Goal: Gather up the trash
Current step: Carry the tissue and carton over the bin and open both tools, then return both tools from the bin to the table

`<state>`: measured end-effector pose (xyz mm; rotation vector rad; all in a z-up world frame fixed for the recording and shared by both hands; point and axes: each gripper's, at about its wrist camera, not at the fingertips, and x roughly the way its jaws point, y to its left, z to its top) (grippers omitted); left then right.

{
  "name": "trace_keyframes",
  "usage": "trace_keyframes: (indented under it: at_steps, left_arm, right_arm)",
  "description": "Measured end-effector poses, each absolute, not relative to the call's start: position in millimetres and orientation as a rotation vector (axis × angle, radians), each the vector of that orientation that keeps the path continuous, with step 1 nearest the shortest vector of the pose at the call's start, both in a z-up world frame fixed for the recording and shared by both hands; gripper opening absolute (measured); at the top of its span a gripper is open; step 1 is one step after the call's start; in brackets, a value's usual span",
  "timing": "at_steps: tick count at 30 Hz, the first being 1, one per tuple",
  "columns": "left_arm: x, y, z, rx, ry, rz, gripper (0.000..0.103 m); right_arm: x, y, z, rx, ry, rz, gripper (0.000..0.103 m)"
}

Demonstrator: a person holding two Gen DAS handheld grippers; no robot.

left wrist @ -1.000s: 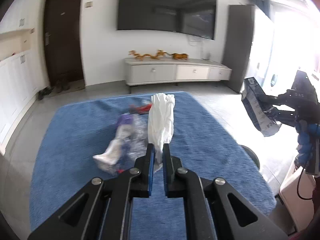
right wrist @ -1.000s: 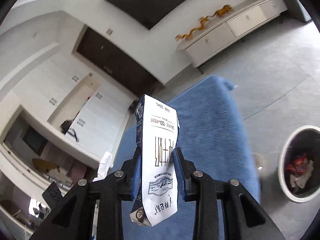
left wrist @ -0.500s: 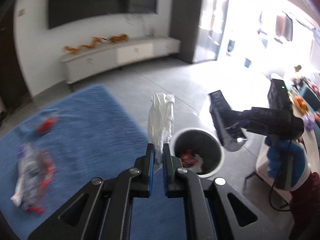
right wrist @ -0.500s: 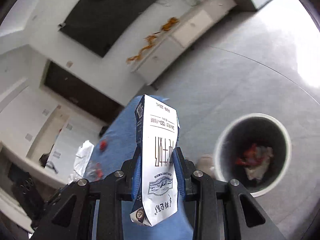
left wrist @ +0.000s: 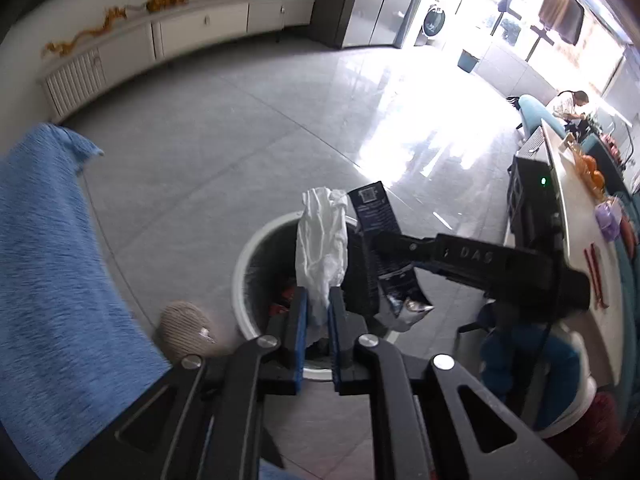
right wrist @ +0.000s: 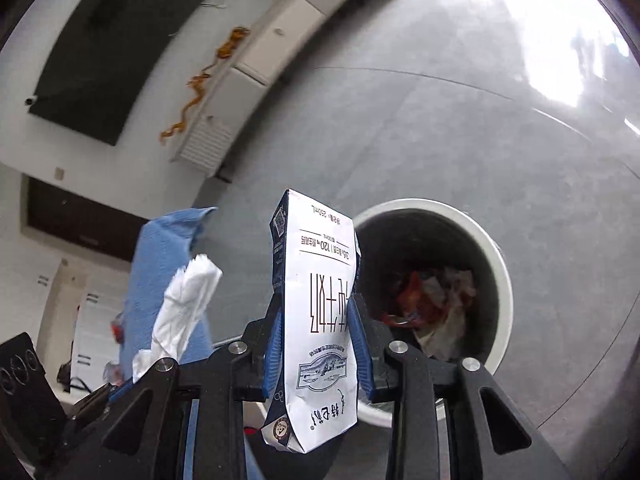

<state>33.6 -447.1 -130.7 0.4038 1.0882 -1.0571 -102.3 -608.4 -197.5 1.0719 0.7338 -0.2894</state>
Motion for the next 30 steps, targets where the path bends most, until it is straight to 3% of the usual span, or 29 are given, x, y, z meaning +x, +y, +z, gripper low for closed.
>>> trace_keyframes:
  at_steps: [3,5,9,15,30]
  left_arm:
    - [42.4,-456.4,-141.9,0.365,1.149,-1.062,0.025]
    - [47.0,-457.7,-146.4,0.321,1.180,-1.065,0.039]
    - [47.8,-456.0,-145.2,0.281,1.192,-1.067,0.040]
    - [48.4,-428.6,-124.5,0.291,1.118,-1.030,0.040]
    - [46.0,-256.1,-29.5,0.239,0.728,-0.614,0.040]
  right_arm:
    - [-99.0,-616.6,-211.2,1.076,0.763,-0.330,0.031]
    - [-98.3,-619.7,-218.1,1.081,0.780,-0.359,0.038]
    - [-99.0,-620.5,-223.6,1.079,0.786,-0.384,0.048]
    - [-102.7,-615.4,-212.7,1.030,0.786,-0.419,0.048]
    - [-87.5,-508.4,-82.3,0.610,0.648,-0.415,0.051]
